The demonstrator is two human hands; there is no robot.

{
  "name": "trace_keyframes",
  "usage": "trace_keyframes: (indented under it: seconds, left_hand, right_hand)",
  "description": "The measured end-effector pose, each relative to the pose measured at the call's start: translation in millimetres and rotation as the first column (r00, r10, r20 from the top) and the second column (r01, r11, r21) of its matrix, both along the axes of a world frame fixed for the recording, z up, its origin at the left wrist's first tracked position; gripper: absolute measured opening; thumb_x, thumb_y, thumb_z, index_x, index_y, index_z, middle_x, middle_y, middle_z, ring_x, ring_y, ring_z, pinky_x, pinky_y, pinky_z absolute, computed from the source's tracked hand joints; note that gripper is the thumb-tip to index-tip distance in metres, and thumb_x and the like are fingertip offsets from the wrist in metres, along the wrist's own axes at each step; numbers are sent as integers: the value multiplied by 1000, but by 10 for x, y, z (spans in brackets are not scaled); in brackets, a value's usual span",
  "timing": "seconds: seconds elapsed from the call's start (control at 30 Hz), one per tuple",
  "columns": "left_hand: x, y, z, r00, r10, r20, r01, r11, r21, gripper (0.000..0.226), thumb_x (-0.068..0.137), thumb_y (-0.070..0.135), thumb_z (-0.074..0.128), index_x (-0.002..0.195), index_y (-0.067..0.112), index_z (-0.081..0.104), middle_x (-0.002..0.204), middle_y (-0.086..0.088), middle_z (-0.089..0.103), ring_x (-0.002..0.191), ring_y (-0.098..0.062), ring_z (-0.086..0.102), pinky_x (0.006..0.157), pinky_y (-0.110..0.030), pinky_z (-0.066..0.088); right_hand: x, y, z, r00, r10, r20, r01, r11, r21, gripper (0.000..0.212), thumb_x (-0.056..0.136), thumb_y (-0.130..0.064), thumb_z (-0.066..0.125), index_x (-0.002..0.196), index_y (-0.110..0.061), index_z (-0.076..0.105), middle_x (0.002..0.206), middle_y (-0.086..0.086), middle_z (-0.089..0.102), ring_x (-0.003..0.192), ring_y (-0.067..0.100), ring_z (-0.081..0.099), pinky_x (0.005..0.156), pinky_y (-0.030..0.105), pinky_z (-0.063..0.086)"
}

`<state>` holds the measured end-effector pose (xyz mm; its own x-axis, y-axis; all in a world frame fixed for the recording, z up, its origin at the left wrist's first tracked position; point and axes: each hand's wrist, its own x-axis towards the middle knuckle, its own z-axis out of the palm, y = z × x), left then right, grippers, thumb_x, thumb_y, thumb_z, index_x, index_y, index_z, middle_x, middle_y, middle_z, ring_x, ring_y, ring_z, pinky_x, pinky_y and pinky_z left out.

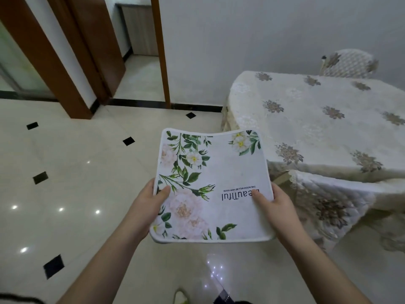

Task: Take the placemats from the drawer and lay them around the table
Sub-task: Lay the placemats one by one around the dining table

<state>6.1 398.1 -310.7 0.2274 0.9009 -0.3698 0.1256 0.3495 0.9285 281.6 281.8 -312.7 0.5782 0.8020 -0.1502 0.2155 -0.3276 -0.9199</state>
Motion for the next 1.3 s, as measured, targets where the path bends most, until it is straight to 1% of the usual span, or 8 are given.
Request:
trace_keyframes:
  seconds: [0.1, 0.33, 0.47, 0.63, 0.77, 0.97, 1.17, 1.3]
  left_hand:
    - [-69, 266, -3, 1000, -17, -13, 17, 1000, -8, 19, 99, 17, 58, 117, 23, 62, 111, -5, 74, 99, -28, 72, 90, -53, 55]
    - [289, 875, -166, 999, -32, -35, 30, 998, -58, 21, 100, 16, 56, 120, 21, 60, 114, -3, 73, 106, -27, 69, 95, -54, 52]
    - [723, 1381, -246, 994, -85, -71, 81, 995, -57, 22, 99, 16, 59, 120, 22, 61, 115, -4, 73, 106, -29, 69, 95, -56, 52]
    - [1322, 2001, -209, 976, -161, -148, 153, 986, -64, 34, 93, -2, 52, 119, 19, 58, 106, -10, 73, 89, -30, 73, 73, -43, 60]
    - [1613, 2342, -140, 970, -181, -163, 172, 983, -65, 38, 91, -5, 46, 119, 19, 55, 103, -11, 70, 84, -27, 70, 59, -33, 57]
    - [1744, 2942, -149, 969, -163, -184, 154, 986, -63, 58, 73, 20, 55, 129, 34, 51, 110, -2, 70, 100, -29, 68, 89, -56, 55]
    - [1797, 3779, -275, 963, -201, -182, 206, 979, 5, 40, 97, 16, 57, 134, 31, 51, 116, 5, 68, 105, -21, 67, 94, -52, 53]
    - [1784, 4432, -331, 955, -263, -140, 268, 963, 15, 38, 98, 16, 57, 131, 32, 49, 114, 8, 69, 100, -15, 69, 85, -40, 58]
  right_hand:
    - [-102, 242, -20, 1000, 8, -13, -8, 1000, 2, 16, 92, -20, 65, 106, -27, 65, 99, -14, 70, 89, 3, 66, 67, 17, 49]
    - [256, 844, -131, 1000, -18, -8, 18, 999, -46, 13, 90, -22, 67, 99, -32, 64, 96, -12, 72, 89, 12, 69, 77, 34, 54]
    - [636, 1236, -244, 999, -32, -16, 31, 997, -67, 21, 90, -26, 66, 111, -25, 65, 102, -7, 73, 92, 15, 69, 86, 43, 56]
    - [1078, 1708, -262, 998, -64, -27, 62, 996, -60, 19, 96, -24, 58, 115, -23, 59, 103, -8, 67, 86, -2, 62, 67, 16, 47]
    - [1371, 2055, -227, 995, -82, -50, 78, 994, -70, 20, 98, -26, 55, 117, -23, 60, 106, -8, 69, 90, 3, 64, 71, 25, 50]
    - [1447, 2588, -292, 993, -96, -73, 91, 994, -62, 21, 98, -25, 54, 117, -30, 59, 107, -16, 67, 89, -4, 62, 60, 10, 45]
    - [1442, 3343, -349, 991, -122, -61, 117, 989, -88, 22, 98, -27, 53, 120, -31, 57, 108, -14, 66, 91, -2, 61, 69, 21, 46]
    - [1349, 3906, -408, 983, -177, -49, 172, 980, -98, 21, 98, -32, 53, 118, -32, 57, 109, -11, 68, 92, 6, 64, 77, 31, 50]
